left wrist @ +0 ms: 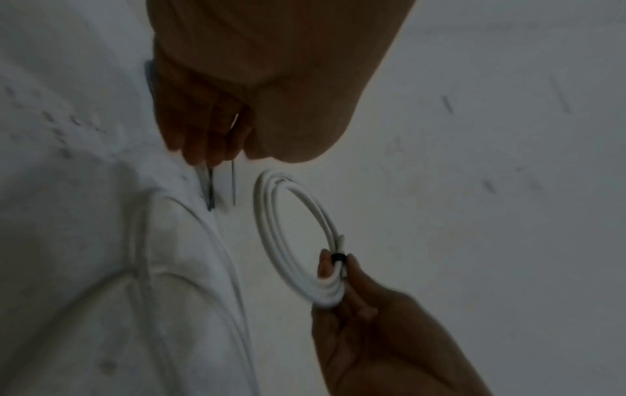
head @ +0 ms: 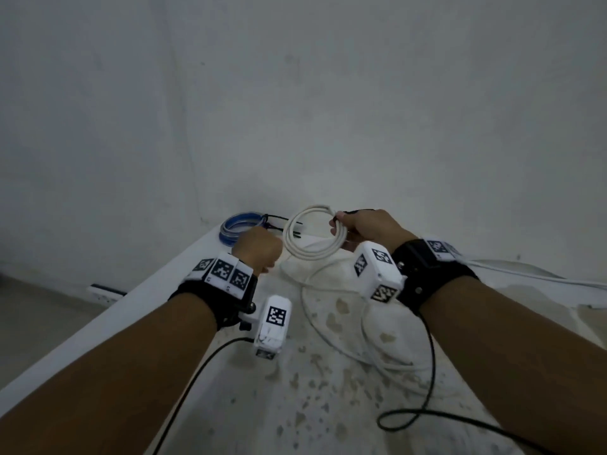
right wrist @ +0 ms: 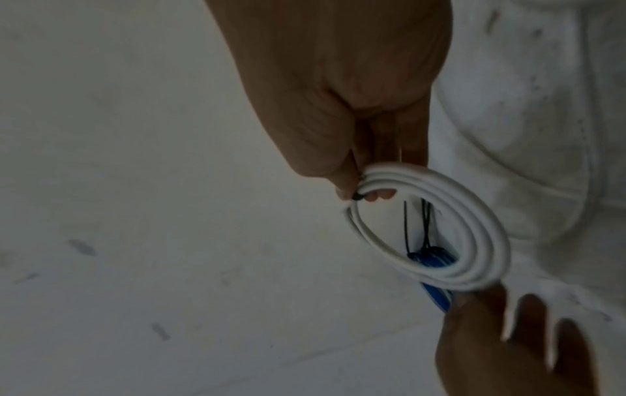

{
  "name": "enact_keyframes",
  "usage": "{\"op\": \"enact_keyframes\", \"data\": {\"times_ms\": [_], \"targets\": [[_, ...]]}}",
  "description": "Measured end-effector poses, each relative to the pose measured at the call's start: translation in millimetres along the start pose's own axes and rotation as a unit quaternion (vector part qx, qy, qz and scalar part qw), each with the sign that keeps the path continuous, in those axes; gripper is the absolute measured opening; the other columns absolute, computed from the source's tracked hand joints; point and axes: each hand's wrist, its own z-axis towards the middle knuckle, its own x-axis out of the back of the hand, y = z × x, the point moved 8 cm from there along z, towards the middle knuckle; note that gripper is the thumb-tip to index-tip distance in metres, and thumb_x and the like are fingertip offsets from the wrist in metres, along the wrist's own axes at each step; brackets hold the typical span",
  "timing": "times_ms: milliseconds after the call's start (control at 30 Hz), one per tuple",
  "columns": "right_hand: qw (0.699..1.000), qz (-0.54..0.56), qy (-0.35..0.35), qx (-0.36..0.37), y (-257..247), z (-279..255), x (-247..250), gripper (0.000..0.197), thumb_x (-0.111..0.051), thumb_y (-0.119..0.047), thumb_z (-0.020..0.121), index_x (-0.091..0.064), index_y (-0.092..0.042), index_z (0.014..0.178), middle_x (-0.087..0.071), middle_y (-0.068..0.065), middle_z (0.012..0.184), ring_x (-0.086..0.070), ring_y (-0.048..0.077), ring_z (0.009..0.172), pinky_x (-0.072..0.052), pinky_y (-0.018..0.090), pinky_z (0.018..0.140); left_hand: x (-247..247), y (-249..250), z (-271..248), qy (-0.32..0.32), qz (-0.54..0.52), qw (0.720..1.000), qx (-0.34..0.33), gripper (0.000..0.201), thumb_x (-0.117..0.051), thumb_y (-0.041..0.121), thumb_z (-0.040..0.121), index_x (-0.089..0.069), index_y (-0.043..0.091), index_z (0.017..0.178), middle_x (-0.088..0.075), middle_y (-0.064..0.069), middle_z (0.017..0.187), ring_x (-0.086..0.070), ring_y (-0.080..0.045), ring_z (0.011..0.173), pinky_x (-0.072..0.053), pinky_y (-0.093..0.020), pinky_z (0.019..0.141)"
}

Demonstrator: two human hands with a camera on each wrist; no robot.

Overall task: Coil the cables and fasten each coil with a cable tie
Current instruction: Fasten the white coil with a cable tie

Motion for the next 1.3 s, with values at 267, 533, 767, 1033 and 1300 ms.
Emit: {"op": "enact_keyframes", "data": {"times_ms": [267, 533, 767, 1033, 1300], "targets": [[0.893, -0.444, 0.010, 0.079, 20, 76, -33, 0.034, -0.050, -0.028, 0.101, -0.059, -0.005, 0.125, -0.063, 0.021, 0.119, -0.060, 0.036, 0.108, -0.047, 0.035, 0.089, -33, -15, 14, -0.017, 0.271, 0.959, -0.084, 0.016, -0.062, 0.025, 0.084, -0.060, 0.010, 0.089, -0.065, -0.009, 0.096, -0.059, -0.025, 0.083, -0.041, -0.027, 0.066], [0.859, -0.510, 0.011, 0.054, 50, 107, -41, 0.032, -0.054, -0.023, 0.099, -0.058, -0.007, 0.126, -0.062, 0.014, 0.124, -0.059, 0.030, 0.114, -0.036, 0.027, 0.075, -36, -19, 33, -0.006, 0.294, 0.952, -0.083, 0.020, -0.057, 0.022, 0.092, -0.051, 0.008, 0.078, -0.065, -0.015, 0.110, -0.059, -0.028, 0.092, -0.039, -0.027, 0.072], [0.801, -0.597, -0.023, 0.044, 51, 110, -47, 0.036, -0.060, -0.025, 0.094, -0.059, -0.004, 0.123, -0.065, 0.014, 0.116, -0.064, 0.030, 0.108, -0.053, 0.026, 0.073, -62, -7, 33, -0.086, 0.339, 0.922, -0.167, 0.031, -0.059, 0.022, 0.094, -0.061, 0.000, 0.116, -0.064, -0.016, 0.120, -0.060, -0.030, 0.110, -0.039, -0.027, 0.075], [0.853, -0.518, 0.015, 0.061, 55, 119, -27, 0.041, -0.058, -0.037, 0.095, -0.061, -0.007, 0.124, -0.068, 0.008, 0.113, -0.068, 0.024, 0.096, -0.053, 0.022, 0.064, -64, -17, 27, -0.156, 0.298, 0.929, -0.154, 0.025, -0.068, 0.021, 0.086, -0.059, 0.006, 0.068, -0.059, -0.007, 0.066, -0.056, -0.022, 0.064, -0.041, -0.025, 0.057], [0.864, -0.501, 0.045, 0.025, 52, 108, -2, 0.051, -0.041, -0.041, 0.103, -0.065, -0.001, 0.082, -0.062, 0.009, 0.075, -0.051, 0.017, 0.055, -0.045, 0.021, 0.053, -62, -21, 14, -0.185, 0.218, 0.955, -0.080, 0.024, -0.075, 0.020, 0.080, -0.073, -0.004, 0.076, -0.060, -0.007, 0.052, -0.050, -0.016, 0.044, -0.043, -0.027, 0.052]]}}
